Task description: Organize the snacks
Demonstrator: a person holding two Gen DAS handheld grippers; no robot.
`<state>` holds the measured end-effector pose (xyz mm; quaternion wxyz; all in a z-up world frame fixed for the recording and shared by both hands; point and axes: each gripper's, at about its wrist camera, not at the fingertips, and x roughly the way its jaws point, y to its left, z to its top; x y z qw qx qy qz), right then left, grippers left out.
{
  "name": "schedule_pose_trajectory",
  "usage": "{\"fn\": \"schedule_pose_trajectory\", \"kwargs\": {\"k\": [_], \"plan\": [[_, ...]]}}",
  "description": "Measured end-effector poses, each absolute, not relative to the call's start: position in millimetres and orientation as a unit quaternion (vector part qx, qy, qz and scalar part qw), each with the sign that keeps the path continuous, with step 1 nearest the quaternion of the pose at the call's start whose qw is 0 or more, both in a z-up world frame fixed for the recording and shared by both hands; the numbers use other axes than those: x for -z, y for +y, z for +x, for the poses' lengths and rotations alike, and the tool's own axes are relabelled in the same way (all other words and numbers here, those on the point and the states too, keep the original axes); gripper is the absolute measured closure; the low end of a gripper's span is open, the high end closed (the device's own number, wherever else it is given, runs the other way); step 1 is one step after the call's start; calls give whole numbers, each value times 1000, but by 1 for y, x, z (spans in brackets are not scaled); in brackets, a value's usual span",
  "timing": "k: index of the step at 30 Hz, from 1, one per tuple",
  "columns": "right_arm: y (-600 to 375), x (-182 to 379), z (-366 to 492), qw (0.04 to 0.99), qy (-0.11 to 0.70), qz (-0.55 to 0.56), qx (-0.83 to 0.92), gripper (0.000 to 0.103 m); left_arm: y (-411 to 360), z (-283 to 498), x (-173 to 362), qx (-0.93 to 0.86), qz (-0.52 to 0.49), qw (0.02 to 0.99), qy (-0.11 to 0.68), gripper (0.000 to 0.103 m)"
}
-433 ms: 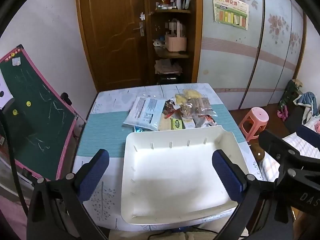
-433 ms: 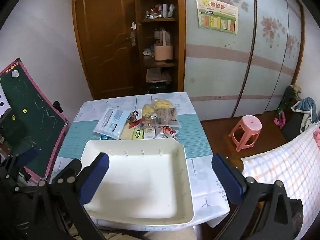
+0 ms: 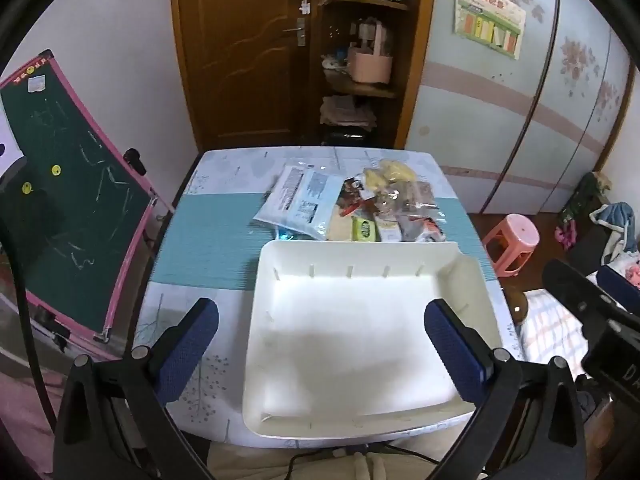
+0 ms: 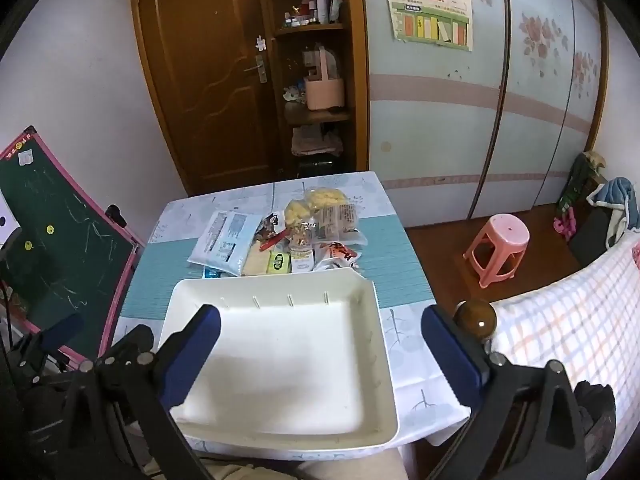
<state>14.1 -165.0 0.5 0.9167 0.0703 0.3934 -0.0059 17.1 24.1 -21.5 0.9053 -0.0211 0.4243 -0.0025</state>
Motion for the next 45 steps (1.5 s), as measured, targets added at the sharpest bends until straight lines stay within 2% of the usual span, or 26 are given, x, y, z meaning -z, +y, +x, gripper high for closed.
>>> {"fn": "schedule_pose_trajectory", "kwargs": {"k": [45], "plan": [[-152, 26, 35, 901, 428, 70, -32, 5, 41, 31, 31, -11, -18, 901, 434, 1]]}}
